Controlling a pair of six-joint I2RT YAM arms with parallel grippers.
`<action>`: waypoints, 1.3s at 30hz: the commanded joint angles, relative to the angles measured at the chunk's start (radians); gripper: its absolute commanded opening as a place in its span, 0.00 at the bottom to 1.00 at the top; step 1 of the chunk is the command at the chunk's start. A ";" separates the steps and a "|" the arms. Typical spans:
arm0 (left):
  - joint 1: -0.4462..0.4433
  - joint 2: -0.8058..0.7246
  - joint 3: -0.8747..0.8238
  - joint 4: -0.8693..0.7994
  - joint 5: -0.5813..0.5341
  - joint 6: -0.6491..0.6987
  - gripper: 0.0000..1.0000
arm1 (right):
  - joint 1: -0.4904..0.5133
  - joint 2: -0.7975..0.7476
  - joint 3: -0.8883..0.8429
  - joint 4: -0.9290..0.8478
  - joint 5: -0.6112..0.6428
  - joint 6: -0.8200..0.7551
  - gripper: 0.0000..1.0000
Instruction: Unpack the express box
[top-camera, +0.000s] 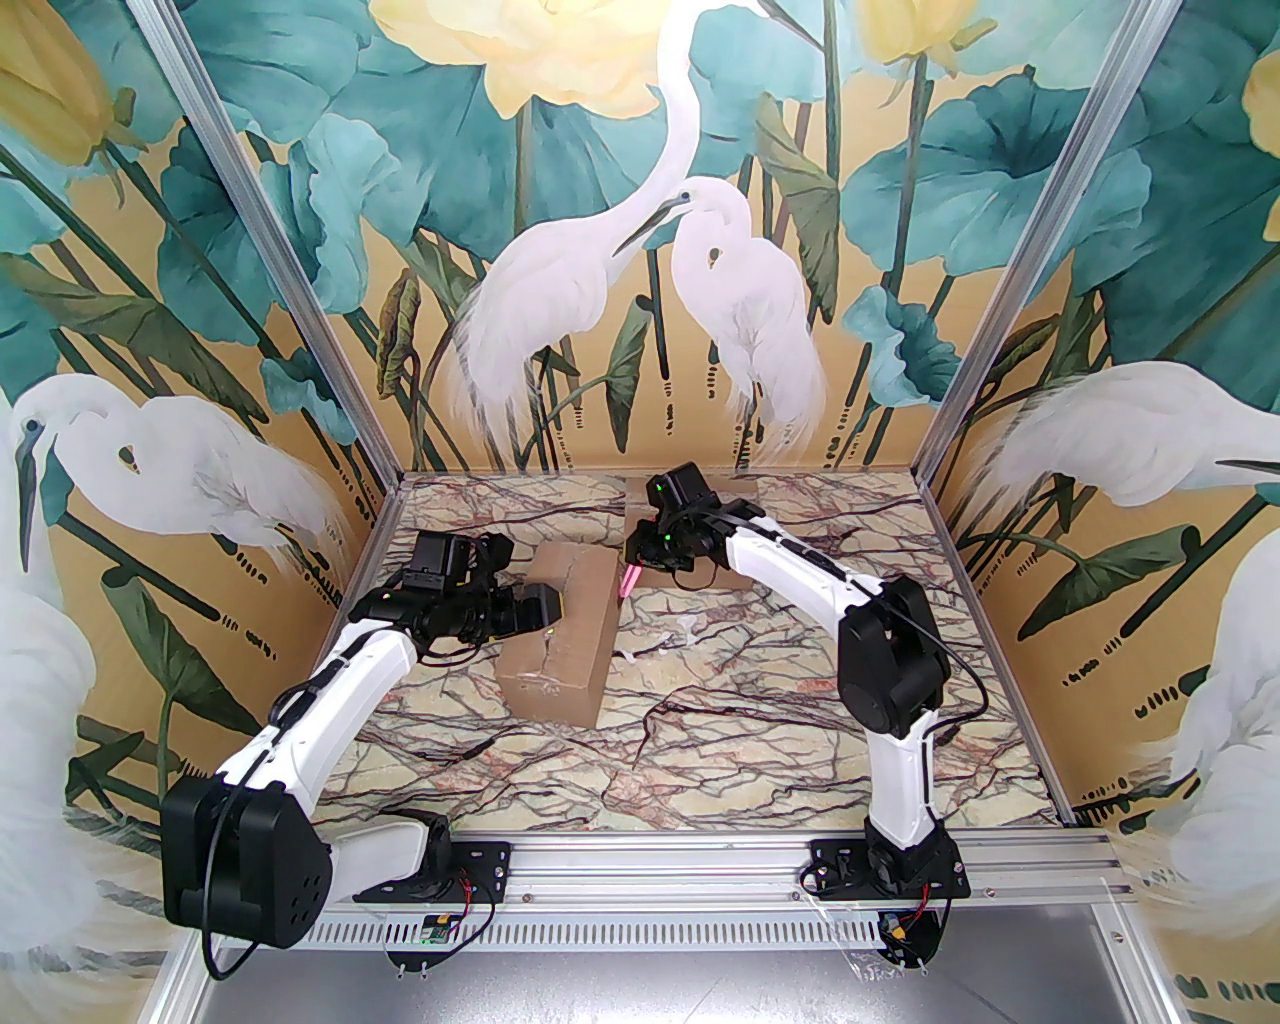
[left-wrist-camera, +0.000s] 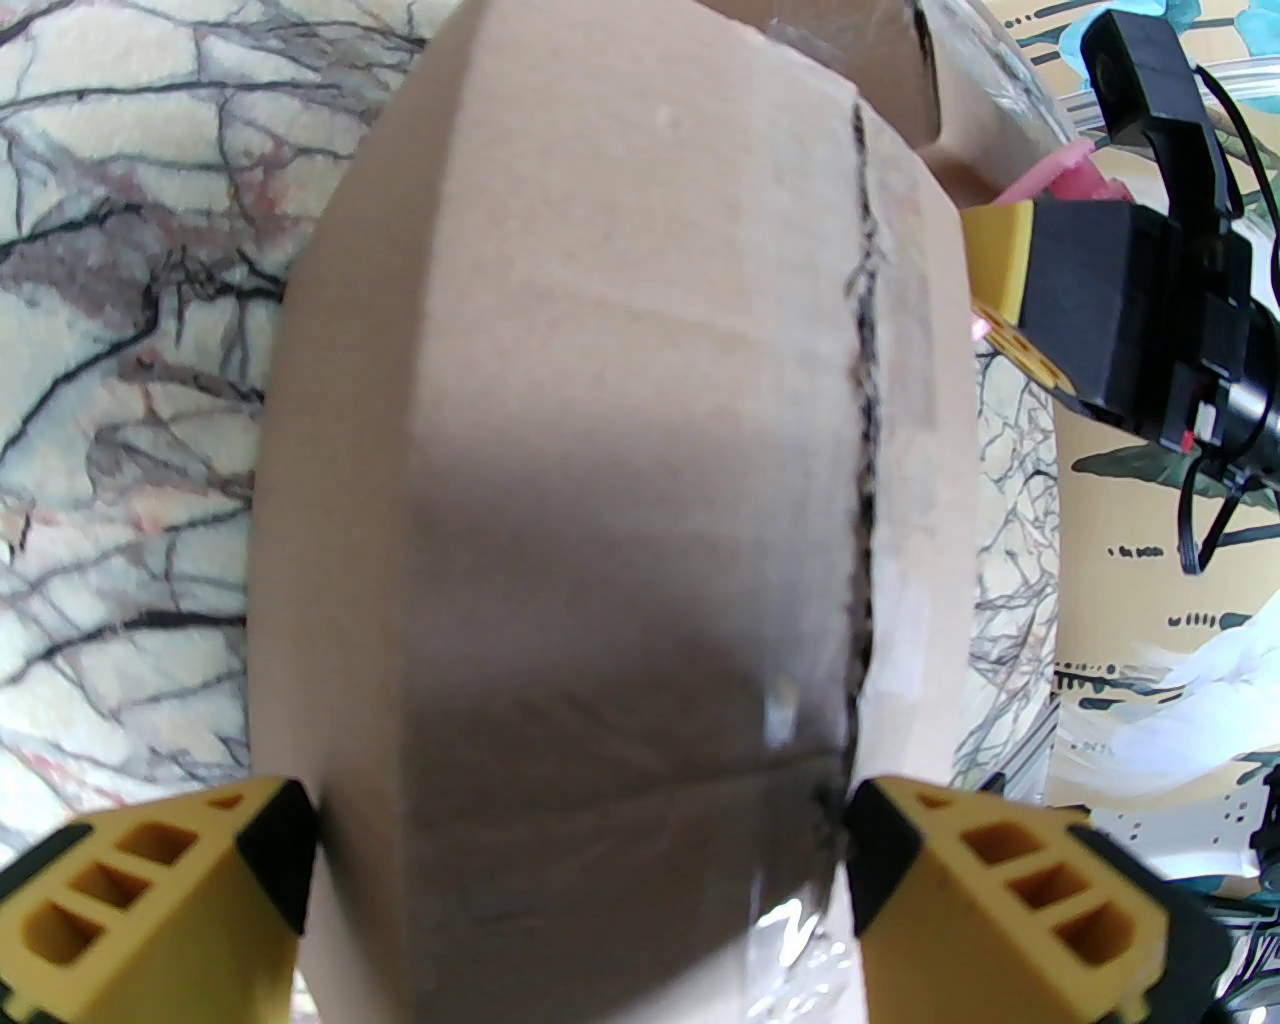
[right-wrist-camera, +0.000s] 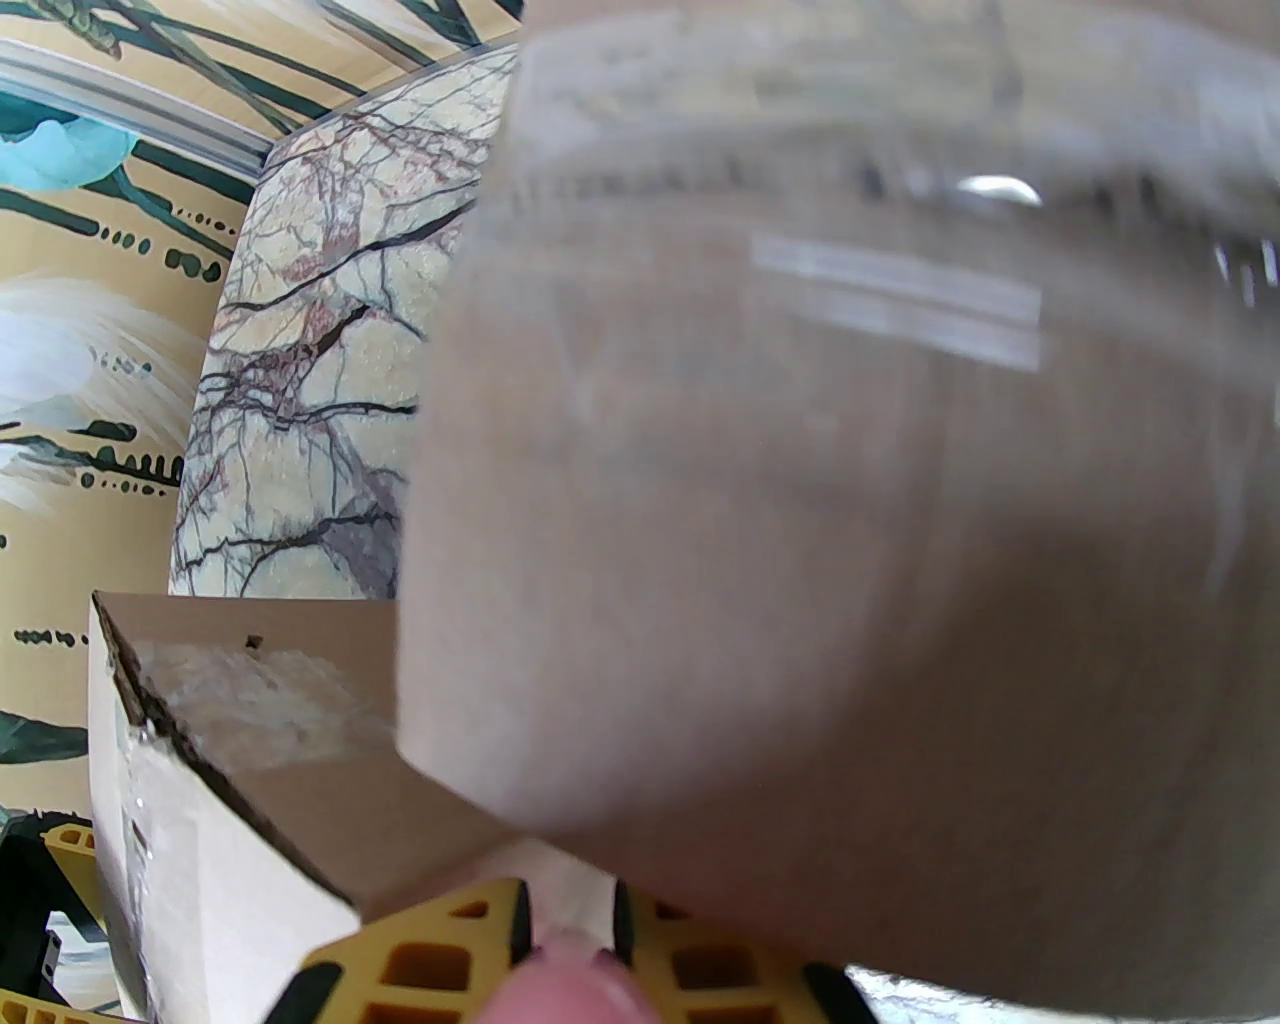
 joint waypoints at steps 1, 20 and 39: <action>-0.004 -0.028 -0.023 -0.041 0.044 -0.046 0.91 | 0.011 -0.062 -0.035 -0.015 0.014 -0.049 0.00; -0.122 -0.249 -0.096 0.007 -0.066 -0.051 0.92 | 0.084 0.216 0.579 -0.345 0.195 -0.330 0.00; -0.184 -0.486 -0.155 -0.048 -0.003 1.335 1.00 | -0.021 -0.445 -0.160 -0.045 0.218 -0.148 0.00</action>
